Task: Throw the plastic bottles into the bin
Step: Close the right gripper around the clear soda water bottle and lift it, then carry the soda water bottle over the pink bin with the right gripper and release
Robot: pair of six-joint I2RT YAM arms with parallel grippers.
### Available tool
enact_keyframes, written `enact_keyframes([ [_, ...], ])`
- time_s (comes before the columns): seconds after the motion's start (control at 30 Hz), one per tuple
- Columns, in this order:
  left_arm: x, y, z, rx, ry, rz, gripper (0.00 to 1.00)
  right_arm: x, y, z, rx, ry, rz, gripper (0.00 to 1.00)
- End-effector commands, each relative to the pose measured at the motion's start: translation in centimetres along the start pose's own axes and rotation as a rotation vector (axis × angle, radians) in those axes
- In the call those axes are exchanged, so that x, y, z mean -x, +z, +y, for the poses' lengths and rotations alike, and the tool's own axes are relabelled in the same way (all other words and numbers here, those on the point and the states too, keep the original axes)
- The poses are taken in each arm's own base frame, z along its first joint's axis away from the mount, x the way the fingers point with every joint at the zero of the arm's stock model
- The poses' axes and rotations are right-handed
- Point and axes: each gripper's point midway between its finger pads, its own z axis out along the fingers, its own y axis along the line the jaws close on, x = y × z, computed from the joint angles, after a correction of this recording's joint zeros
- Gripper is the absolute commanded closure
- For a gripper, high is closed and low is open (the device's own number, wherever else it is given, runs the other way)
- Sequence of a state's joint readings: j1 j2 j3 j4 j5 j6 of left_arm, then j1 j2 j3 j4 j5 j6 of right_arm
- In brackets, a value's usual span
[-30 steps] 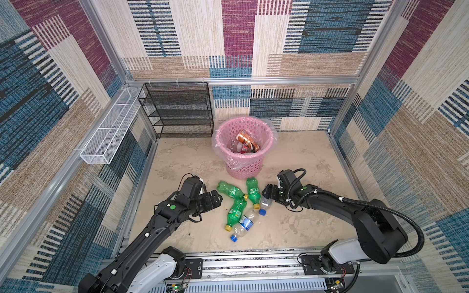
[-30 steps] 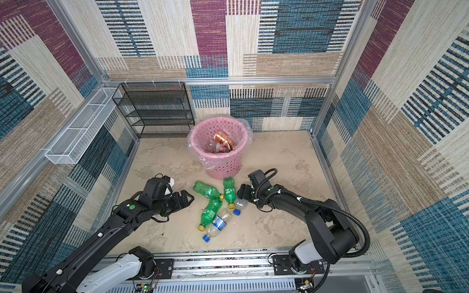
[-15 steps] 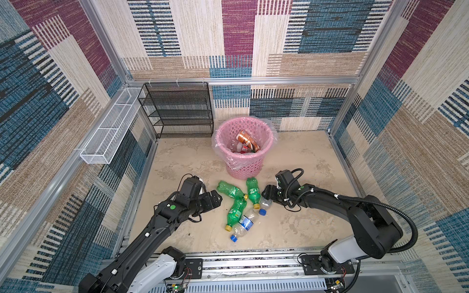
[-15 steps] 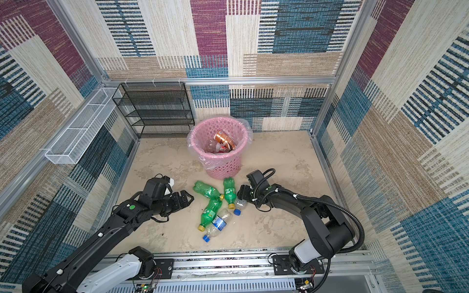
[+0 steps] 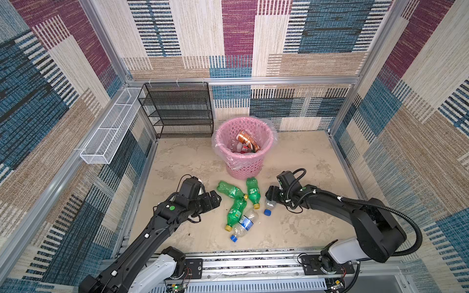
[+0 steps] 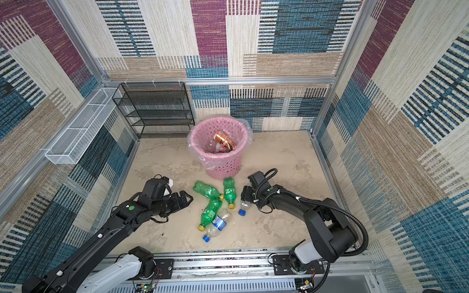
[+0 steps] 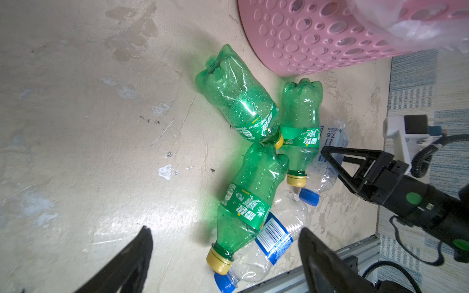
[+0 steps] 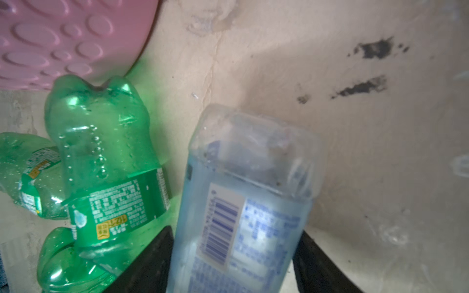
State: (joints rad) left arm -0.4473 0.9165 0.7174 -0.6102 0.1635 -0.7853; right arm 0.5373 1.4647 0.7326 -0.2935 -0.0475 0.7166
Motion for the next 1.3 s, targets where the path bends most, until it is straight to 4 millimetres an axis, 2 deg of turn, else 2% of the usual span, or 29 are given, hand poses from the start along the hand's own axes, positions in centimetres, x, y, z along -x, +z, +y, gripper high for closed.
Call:
enact_keyframes([
  [0.0,0.0,0.1,-0.1,-0.009,-0.002,-0.001,0.09,-0.6,-0.1,-2.1,-0.098,-0.023,0.011,0.27],
  [0.2,0.0,0.0,-0.1,-0.008,-0.005,-0.001,0.09,-0.7,-0.4,-2.7,-0.133,-0.034,0.016,0.27],
  [0.47,0.0,0.1,0.0,-0.008,-0.007,-0.002,0.09,-0.1,-1.6,-2.9,-0.153,-0.046,-0.007,0.22],
  [0.87,0.0,0.0,0.0,-0.012,-0.011,-0.001,0.09,0.3,-1.8,-3.2,-0.154,-0.047,-0.014,0.34],
  [1.1,0.1,-0.3,-0.2,-0.015,-0.010,-0.006,0.09,0.4,-2.9,-2.9,-0.124,-0.034,-0.042,0.42],
  [1.27,0.1,-0.3,-0.2,-0.016,-0.011,-0.003,0.09,-0.2,-3.5,-3.2,-0.109,-0.023,-0.042,0.45],
])
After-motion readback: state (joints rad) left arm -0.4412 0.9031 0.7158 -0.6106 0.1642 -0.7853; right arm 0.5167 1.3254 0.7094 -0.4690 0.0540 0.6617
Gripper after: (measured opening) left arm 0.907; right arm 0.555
